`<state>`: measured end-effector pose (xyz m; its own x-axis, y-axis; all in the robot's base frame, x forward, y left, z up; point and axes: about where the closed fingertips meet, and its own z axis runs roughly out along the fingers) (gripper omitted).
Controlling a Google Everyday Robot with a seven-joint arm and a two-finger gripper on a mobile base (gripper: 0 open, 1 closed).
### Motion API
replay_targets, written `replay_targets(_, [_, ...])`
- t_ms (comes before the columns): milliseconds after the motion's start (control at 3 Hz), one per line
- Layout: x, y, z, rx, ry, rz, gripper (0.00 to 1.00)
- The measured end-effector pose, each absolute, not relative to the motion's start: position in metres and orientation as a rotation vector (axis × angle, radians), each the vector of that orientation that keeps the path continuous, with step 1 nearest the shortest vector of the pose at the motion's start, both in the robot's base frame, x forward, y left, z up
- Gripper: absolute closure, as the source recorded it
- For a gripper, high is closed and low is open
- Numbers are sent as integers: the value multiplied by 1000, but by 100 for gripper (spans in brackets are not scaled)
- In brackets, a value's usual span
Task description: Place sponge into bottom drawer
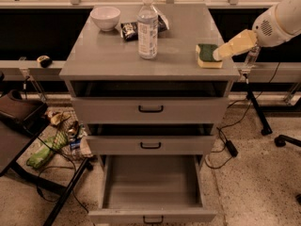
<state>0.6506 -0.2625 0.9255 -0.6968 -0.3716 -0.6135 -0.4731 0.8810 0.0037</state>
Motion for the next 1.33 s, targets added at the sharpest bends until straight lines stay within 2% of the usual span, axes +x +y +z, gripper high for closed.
replay_targets(667, [735, -249, 902, -450, 2531, 102, 0])
replay_targets(1333, [772, -230, 860, -450, 2624, 92, 0])
